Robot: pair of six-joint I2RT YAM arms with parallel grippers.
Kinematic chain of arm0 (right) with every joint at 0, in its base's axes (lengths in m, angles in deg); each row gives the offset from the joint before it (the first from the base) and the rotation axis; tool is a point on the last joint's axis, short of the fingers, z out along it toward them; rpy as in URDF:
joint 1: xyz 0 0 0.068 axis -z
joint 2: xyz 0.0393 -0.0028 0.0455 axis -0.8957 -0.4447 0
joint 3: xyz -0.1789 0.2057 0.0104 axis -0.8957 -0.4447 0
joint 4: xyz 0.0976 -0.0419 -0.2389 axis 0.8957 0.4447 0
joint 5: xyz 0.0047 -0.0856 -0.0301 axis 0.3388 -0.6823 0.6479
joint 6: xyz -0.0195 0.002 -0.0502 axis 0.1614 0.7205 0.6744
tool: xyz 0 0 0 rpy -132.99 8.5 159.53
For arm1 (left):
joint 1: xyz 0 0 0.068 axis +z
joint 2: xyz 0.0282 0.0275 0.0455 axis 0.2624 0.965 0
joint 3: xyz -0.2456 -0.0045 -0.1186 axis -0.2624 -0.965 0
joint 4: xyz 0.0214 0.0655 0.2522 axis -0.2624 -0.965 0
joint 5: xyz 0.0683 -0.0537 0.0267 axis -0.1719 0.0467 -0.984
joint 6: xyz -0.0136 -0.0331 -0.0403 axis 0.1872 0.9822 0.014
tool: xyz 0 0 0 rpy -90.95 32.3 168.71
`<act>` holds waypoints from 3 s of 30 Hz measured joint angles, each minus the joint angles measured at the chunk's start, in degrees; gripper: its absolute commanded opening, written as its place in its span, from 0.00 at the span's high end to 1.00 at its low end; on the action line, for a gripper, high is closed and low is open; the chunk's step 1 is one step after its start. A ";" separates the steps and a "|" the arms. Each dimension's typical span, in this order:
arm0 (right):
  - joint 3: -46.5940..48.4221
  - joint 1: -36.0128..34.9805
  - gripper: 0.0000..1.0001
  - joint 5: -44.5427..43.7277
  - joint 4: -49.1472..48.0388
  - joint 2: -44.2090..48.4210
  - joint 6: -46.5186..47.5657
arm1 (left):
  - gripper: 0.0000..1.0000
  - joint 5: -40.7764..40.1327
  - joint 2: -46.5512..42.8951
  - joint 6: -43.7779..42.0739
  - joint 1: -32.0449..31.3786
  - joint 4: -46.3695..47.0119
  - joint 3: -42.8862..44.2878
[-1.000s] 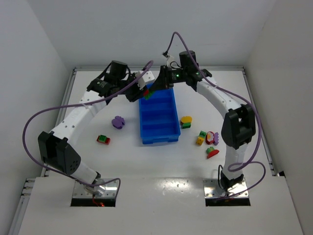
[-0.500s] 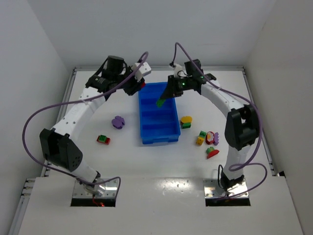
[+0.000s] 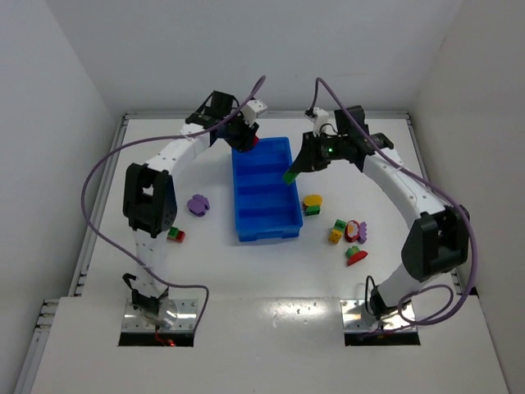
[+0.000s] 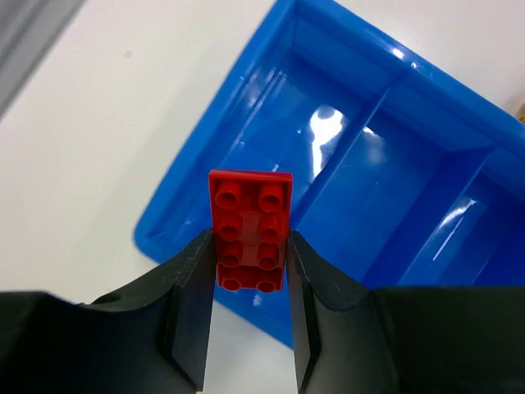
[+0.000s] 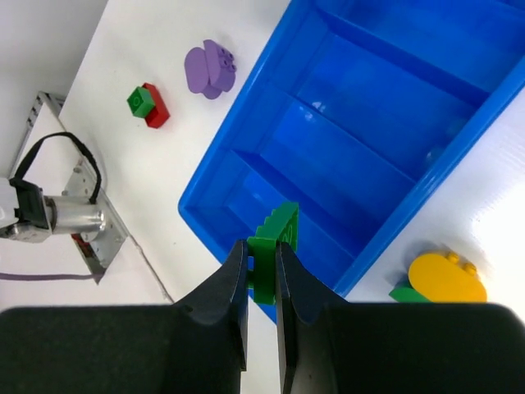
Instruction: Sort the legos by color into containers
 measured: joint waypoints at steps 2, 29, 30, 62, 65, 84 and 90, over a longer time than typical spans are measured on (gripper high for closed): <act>0.02 0.17 0.99 -0.44 -0.02 -0.07 0.22 | 0.99 1.14 1.55 0.87 0.04 -0.22 0.35; 33.90 -0.11 0.55 -3.04 -3.89 -39.63 -3.45 | 0.98 5.86 -39.45 -3.85 -1.55 -10.03 -26.97; 33.90 -0.26 0.53 -3.41 -3.91 -39.63 -2.99 | 0.98 6.19 -39.47 -3.82 -1.55 -10.27 -27.50; 20.37 4.94 0.25 -21.73 -4.46 -11.41 5.09 | 0.86 8.00 -30.38 -5.81 -14.38 -7.08 -37.57; 18.32 6.05 0.25 -22.08 -4.35 -10.21 5.42 | 0.86 7.82 -28.00 -6.27 -15.15 -5.57 -37.57; 15.89 9.16 0.16 -22.23 -3.08 -10.16 6.01 | 0.50 6.51 -22.47 -9.14 -15.91 -2.54 -37.55; 12.79 9.29 0.12 -22.21 -2.58 -10.12 6.80 | 0.34 6.32 -22.71 -9.40 -15.91 -1.73 -37.42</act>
